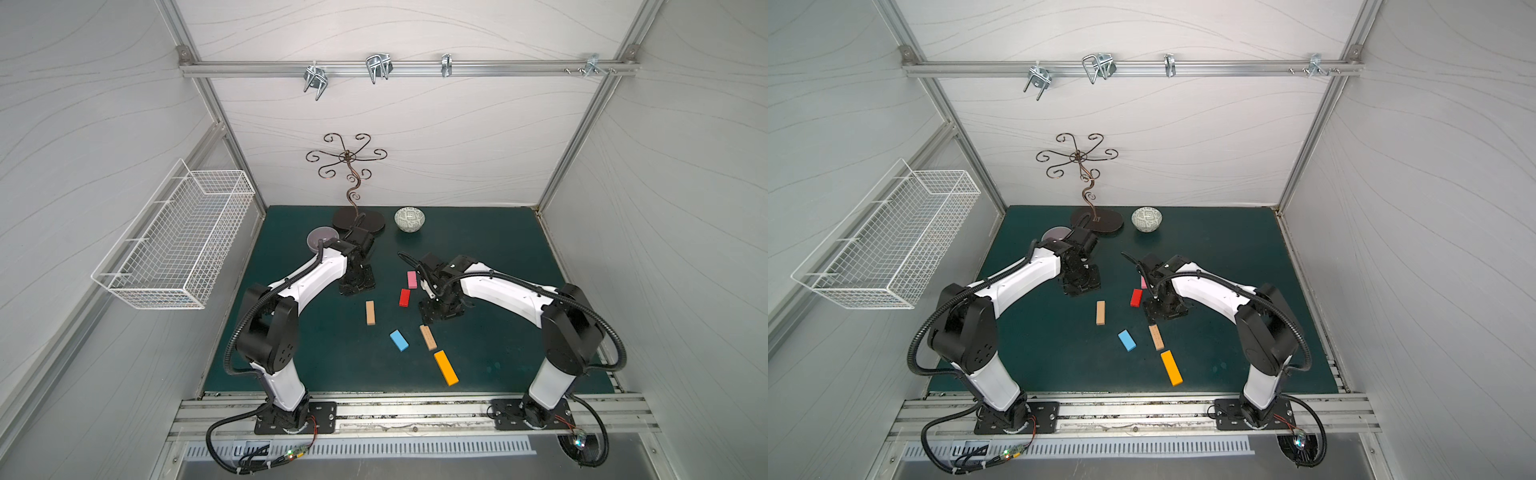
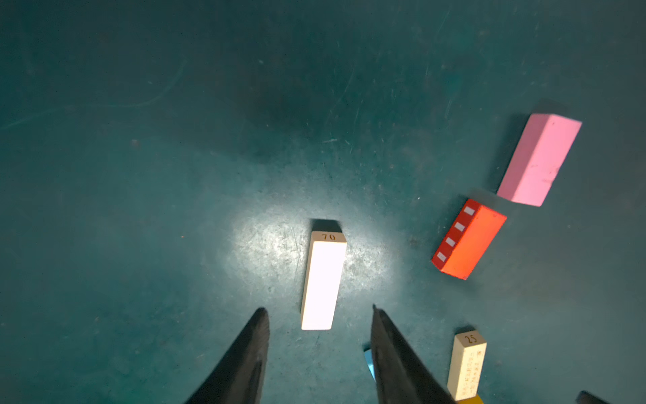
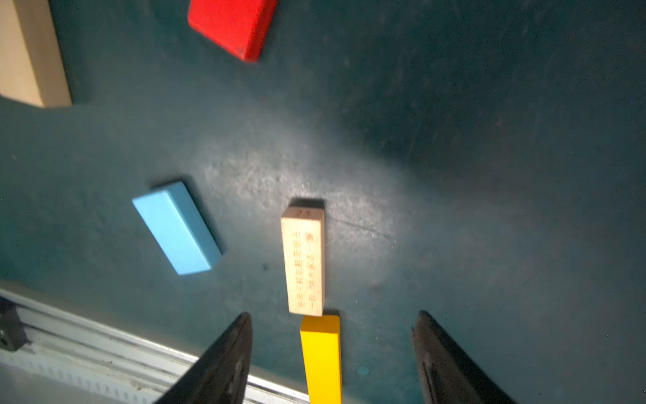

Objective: Assemble the letter t with building blocks
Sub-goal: Adjust the building block at the center of the board.

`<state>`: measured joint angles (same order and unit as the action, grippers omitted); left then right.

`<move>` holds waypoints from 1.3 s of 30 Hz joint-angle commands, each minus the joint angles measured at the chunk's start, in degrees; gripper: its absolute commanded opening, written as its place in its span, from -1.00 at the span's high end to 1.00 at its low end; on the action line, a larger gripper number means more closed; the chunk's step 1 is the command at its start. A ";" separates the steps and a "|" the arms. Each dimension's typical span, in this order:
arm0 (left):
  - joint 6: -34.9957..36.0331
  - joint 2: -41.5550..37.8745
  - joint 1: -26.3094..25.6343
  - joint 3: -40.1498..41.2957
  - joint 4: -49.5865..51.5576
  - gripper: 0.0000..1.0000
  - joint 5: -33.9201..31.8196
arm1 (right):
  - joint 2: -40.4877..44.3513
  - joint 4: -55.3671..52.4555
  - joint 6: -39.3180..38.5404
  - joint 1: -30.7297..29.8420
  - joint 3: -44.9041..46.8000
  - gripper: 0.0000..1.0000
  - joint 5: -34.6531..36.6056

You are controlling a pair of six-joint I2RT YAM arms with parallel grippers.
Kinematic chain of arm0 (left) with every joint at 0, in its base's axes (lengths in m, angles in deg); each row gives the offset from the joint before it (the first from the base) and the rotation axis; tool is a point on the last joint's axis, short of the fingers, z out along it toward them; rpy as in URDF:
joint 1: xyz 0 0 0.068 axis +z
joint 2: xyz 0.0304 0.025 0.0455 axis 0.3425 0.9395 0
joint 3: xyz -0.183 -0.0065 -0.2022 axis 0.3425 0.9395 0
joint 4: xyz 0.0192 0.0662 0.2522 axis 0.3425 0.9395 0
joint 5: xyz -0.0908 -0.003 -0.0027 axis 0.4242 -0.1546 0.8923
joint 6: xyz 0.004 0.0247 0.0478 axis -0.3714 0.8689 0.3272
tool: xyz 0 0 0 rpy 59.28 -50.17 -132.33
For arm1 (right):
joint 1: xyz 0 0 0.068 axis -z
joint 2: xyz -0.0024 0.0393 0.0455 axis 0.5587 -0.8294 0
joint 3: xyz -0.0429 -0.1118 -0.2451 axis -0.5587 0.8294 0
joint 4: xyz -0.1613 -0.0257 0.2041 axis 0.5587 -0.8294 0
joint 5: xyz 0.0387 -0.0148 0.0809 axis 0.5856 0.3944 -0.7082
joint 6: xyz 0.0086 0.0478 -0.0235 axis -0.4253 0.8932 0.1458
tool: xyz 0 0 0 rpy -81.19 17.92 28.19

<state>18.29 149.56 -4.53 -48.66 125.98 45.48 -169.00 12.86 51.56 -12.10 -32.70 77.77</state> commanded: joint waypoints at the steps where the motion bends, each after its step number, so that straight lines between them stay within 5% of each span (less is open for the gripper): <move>1: 0.37 4.41 -2.77 -4.74 -1.08 0.05 -1.29 | 0.68 -2.60 5.73 4.60 -1.60 -0.49 2.38; 6: -0.04 11.12 -10.47 -12.13 0.63 0.12 -4.55 | 6.41 -0.32 7.55 13.80 3.60 -0.48 -2.67; 13: 0.03 18.37 -13.29 -16.84 -0.28 0.16 -2.95 | 10.19 -1.79 5.01 19.82 6.12 -0.49 -3.58; 31: 5.02 22.36 -15.08 -18.86 -3.79 -0.19 -0.13 | 10.19 -1.99 3.44 20.60 6.92 -0.58 -4.52; 39: 4.76 26.43 -15.08 -21.60 -1.56 0.11 -1.03 | 11.18 -2.64 3.79 20.85 6.31 -0.59 -3.61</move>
<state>23.19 173.84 -19.46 -67.79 123.40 44.76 -159.84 12.62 55.19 8.23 -26.32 73.96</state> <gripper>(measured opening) 0.459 0.792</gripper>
